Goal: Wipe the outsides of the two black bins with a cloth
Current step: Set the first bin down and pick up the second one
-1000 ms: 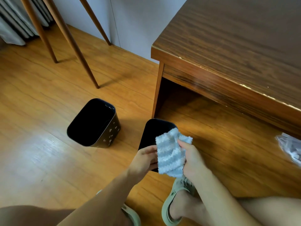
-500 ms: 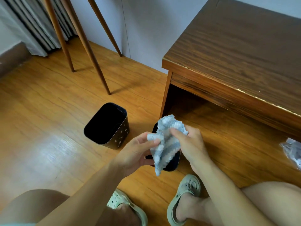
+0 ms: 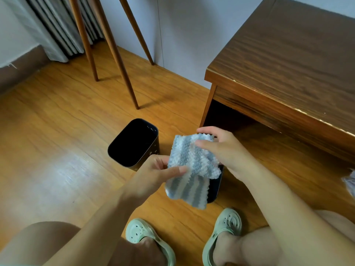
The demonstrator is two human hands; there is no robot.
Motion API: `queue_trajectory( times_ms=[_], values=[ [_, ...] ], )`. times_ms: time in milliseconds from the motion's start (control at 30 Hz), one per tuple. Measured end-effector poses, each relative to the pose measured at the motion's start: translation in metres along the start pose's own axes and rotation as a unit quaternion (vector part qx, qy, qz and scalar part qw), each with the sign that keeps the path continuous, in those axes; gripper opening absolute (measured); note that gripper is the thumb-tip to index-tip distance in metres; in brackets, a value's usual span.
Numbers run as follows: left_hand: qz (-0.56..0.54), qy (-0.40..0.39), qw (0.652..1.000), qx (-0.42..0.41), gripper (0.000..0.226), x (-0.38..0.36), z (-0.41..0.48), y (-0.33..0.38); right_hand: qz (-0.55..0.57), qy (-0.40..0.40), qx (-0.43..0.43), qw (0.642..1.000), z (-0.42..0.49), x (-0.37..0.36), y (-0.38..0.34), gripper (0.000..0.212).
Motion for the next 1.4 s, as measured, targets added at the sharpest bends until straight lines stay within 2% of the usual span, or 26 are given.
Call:
queue_trajectory(
  times_ms=[67, 100, 167, 233, 267, 333, 400, 467, 533, 600, 667, 767, 867, 967, 1067, 1167, 1300, 1367, 1400],
  values=[
    [0.029, 0.023, 0.999, -0.014, 0.032, 0.011, 0.002, 0.006, -0.163, 0.082, 0.049, 0.982, 0.001, 0.014, -0.007, 0.051],
    [0.054, 0.031, 0.998, -0.023, 0.037, 0.015, 0.003, 0.008, -0.200, 0.084, 0.083, 0.973, -0.002, 0.011, -0.014, 0.050],
    [0.125, 0.040, 0.991, -0.038, 0.050, 0.021, 0.004, 0.012, -0.205, -0.015, 0.132, 0.970, -0.009, -0.020, -0.017, 0.047],
    [0.171, 0.039, 0.984, -0.034, 0.059, 0.026, 0.006, 0.009, -0.181, -0.136, 0.128, 0.965, -0.021, -0.059, -0.009, 0.041],
    [0.181, 0.039, 0.982, -0.032, 0.062, 0.029, 0.007, 0.006, -0.178, -0.165, 0.131, 0.961, -0.024, -0.073, -0.004, 0.037],
    [0.201, 0.045, 0.978, -0.023, 0.062, 0.034, 0.009, 0.002, -0.208, -0.140, 0.146, 0.957, -0.020, -0.083, 0.005, 0.030],
    [0.203, 0.046, 0.978, -0.001, 0.062, 0.039, 0.009, -0.004, -0.222, -0.089, 0.141, 0.961, -0.009, -0.081, 0.013, 0.010],
    [0.192, 0.076, 0.978, 0.020, 0.052, 0.053, 0.012, -0.008, -0.216, -0.070, 0.122, 0.966, 0.002, -0.078, 0.019, 0.022],
    [0.186, 0.150, 0.971, 0.033, 0.034, 0.081, 0.019, -0.016, -0.216, -0.077, 0.097, 0.969, 0.010, -0.078, 0.024, 0.038],
    [0.226, 0.231, 0.946, 0.039, 0.020, 0.114, 0.029, -0.030, -0.226, -0.080, 0.075, 0.968, 0.014, -0.077, 0.029, 0.049],
    [0.320, 0.263, 0.909, 0.042, 0.014, 0.135, 0.043, -0.046, -0.224, -0.080, 0.051, 0.970, 0.019, -0.075, 0.037, 0.048],
    [0.431, 0.243, 0.867, 0.060, 0.029, 0.150, 0.066, -0.078, -0.202, -0.078, 0.023, 0.976, 0.025, -0.070, 0.048, 0.043],
    [0.536, 0.208, 0.814, 0.084, 0.048, 0.159, 0.086, -0.107, -0.177, -0.075, 0.011, 0.981, 0.027, -0.063, 0.048, 0.050],
    [0.560, 0.185, 0.797, 0.130, 0.070, 0.176, 0.101, -0.137, -0.144, -0.057, -0.001, 0.988, 0.032, -0.054, 0.054, 0.048],
    [0.576, 0.153, 0.782, 0.184, 0.083, 0.188, 0.113, -0.163, -0.128, -0.040, -0.015, 0.991, 0.037, -0.046, 0.067, 0.044],
    [0.587, 0.131, 0.777, 0.185, 0.090, 0.186, 0.124, -0.177, -0.125, -0.047, -0.005, 0.991, 0.036, -0.044, 0.069, 0.041],
    [0.559, 0.141, 0.792, 0.199, 0.093, 0.189, 0.133, -0.192, -0.117, -0.053, -0.007, 0.992, 0.034, -0.044, 0.075, 0.028],
    [0.519, 0.163, 0.808, 0.227, 0.080, 0.198, 0.136, -0.203, -0.117, -0.053, -0.006, 0.992, 0.033, -0.043, 0.077, 0.025],
    [0.499, 0.172, 0.817, 0.233, 0.064, 0.202, 0.138, -0.208, -0.119, -0.053, -0.004, 0.991, 0.033, -0.042, 0.076, 0.025]
  ],
)
Point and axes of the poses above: each hand's wrist, its own z-axis towards the middle knuckle, its own x-axis out of the back of the hand, y = z × x, the point moved 10 cm from there along z, towards the middle knuckle, and after that the axes turned 2 degrees about y, right-handed, at the moved point
